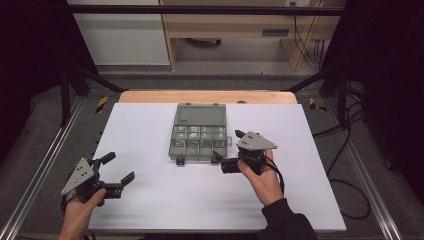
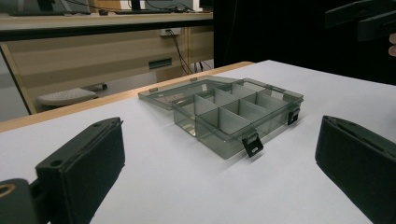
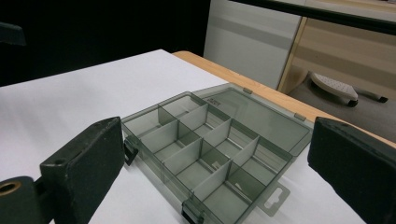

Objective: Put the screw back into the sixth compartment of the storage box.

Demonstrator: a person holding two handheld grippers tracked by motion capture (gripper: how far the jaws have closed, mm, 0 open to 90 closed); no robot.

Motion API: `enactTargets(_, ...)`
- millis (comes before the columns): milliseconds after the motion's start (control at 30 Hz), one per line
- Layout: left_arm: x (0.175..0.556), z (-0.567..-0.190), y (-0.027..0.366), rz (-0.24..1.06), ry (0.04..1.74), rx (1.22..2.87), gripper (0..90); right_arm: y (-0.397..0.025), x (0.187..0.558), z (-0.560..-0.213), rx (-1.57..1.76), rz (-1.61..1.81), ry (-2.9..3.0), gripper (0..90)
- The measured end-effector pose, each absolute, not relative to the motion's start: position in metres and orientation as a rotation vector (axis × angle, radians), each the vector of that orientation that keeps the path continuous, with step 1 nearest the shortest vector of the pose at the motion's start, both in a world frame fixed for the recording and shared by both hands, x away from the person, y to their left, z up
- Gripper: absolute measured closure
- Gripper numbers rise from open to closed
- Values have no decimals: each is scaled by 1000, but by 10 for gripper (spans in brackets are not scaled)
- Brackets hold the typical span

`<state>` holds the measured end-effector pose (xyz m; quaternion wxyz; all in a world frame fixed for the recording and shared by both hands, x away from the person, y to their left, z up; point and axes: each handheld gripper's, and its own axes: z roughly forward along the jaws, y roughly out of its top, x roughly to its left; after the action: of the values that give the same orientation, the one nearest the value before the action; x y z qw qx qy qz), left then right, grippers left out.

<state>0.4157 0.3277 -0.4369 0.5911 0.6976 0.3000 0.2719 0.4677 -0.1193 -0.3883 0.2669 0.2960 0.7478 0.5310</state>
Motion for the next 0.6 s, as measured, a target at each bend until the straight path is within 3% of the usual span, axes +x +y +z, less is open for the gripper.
enactTargets(600,415,-435,330,647,693,1587,11,-164,445,-388,826,1461,1945,48)
